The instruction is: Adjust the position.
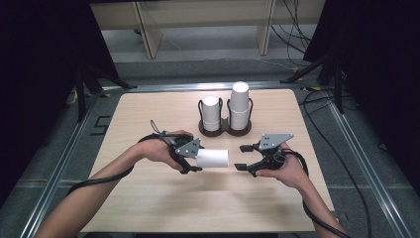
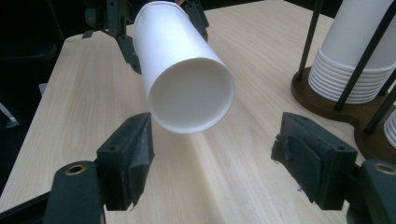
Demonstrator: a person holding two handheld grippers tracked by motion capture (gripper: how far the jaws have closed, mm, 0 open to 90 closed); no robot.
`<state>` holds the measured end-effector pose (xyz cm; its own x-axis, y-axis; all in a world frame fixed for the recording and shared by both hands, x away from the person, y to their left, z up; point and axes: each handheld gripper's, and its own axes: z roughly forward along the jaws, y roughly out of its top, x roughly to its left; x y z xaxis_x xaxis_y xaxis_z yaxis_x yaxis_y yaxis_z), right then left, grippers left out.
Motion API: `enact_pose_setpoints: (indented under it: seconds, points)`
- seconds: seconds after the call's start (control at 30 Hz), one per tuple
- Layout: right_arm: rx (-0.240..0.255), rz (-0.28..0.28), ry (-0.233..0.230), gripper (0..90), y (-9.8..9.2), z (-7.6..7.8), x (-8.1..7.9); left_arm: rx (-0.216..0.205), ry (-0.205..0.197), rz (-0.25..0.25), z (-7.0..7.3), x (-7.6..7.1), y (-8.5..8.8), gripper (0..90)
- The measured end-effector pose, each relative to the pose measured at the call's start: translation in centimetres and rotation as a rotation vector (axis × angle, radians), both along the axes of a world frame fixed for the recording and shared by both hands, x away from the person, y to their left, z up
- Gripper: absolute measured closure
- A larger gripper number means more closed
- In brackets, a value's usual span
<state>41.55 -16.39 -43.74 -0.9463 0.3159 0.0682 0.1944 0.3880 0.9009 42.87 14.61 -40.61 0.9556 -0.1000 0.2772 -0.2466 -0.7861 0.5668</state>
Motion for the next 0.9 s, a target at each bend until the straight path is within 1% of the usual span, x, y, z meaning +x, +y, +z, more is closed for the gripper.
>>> enact_pose_setpoints:
  seconds: [0.07,0.1,0.17,0.27,0.3,0.33,0.37,0.4,0.43,0.57,0.6,0.7,0.73,0.83,0.9]
  points:
    - [-0.014,0.017,-0.007,27.9,0.04,0.08,-0.01,0.005,0.004,-0.005,0.06,-0.02,0.0,31.9]
    - [-0.028,0.029,0.001,27.8,0.09,0.15,-0.07,0.008,0.003,-0.007,0.08,-0.03,0.0,31.8]
    - [-0.026,0.04,-0.015,28.2,0.17,0.22,-0.05,0.012,0.004,-0.01,0.12,0.0,0.02,31.8]
    - [-0.019,0.043,-0.026,28.7,0.24,0.28,0.05,0.019,0.005,-0.014,0.17,0.04,0.03,31.8]
    - [-0.027,0.04,-0.023,28.7,0.24,0.32,0.03,0.021,0.004,-0.017,0.19,0.05,0.03,31.8]
    - [-0.021,0.042,-0.014,28.8,0.31,0.28,-0.02,0.023,0.004,-0.019,0.21,0.05,0.02,31.8]
    - [-0.017,0.043,-0.021,29.0,0.34,0.26,0.02,0.026,0.007,-0.021,0.23,0.05,0.02,31.8]
    - [-0.024,0.042,-0.02,29.0,0.35,0.27,0.02,0.031,0.01,-0.025,0.28,0.06,0.01,31.8]
    - [-0.036,0.053,-0.022,29.0,0.32,0.31,0.08,0.033,0.01,-0.027,0.31,0.08,0.0,31.8]
    - [-0.05,0.055,-0.029,29.2,0.4,0.34,0.04,0.043,0.004,-0.028,0.43,0.13,-0.04,31.9]
    - [-0.056,0.052,-0.016,29.2,0.43,0.33,-0.03,0.045,0.004,-0.03,0.46,0.14,-0.06,31.9]
    - [-0.066,0.054,-0.031,29.3,0.45,0.31,0.02,0.059,0.009,-0.035,0.54,0.16,-0.13,31.8]
    - [-0.064,0.06,-0.018,29.3,0.49,0.26,0.01,0.062,0.008,-0.033,0.52,0.15,-0.15,31.9]
    - [-0.061,0.057,-0.025,29.3,0.57,0.19,0.07,0.084,0.01,-0.037,0.63,0.2,-0.24,31.9]
    - [-0.068,0.063,-0.011,29.3,0.58,0.22,0.05,0.096,0.01,-0.038,0.71,0.22,-0.28,31.8]
